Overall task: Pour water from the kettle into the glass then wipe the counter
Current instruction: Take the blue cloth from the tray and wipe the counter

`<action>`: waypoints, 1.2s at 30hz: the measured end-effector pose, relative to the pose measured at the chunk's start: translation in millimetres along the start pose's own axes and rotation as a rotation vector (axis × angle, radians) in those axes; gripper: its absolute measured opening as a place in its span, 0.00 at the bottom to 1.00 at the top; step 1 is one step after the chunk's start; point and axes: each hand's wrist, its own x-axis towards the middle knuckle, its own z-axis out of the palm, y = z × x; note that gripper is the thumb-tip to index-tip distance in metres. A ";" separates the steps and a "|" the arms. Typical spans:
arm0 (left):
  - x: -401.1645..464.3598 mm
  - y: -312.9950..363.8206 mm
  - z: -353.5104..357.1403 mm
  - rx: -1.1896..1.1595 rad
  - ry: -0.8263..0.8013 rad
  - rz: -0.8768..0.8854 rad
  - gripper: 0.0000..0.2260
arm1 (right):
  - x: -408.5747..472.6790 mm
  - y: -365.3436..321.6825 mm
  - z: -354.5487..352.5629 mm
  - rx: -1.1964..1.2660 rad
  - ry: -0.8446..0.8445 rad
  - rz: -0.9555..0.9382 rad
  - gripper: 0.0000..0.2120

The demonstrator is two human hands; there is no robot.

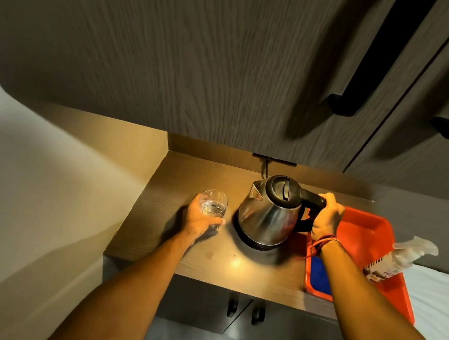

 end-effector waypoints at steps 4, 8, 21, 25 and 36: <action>1.0 2.7 2.2 0.012 -0.007 0.003 0.40 | 2.8 -12.0 22.0 0.031 0.055 -0.091 0.12; -2.0 7.7 1.2 0.005 -0.002 0.061 0.46 | 3.8 -7.2 18.3 0.047 0.055 -0.084 0.12; -69.0 56.9 95.0 0.464 0.036 1.225 0.10 | -6.9 25.2 -42.3 -0.448 0.017 -0.175 0.14; -94.1 41.1 143.0 0.711 -0.291 1.244 0.08 | -7.4 36.6 -87.4 -0.838 -0.030 -0.171 0.12; -102.0 13.7 200.1 1.133 -0.449 1.280 0.11 | -10.9 52.7 -122.6 -0.852 -0.021 0.207 0.18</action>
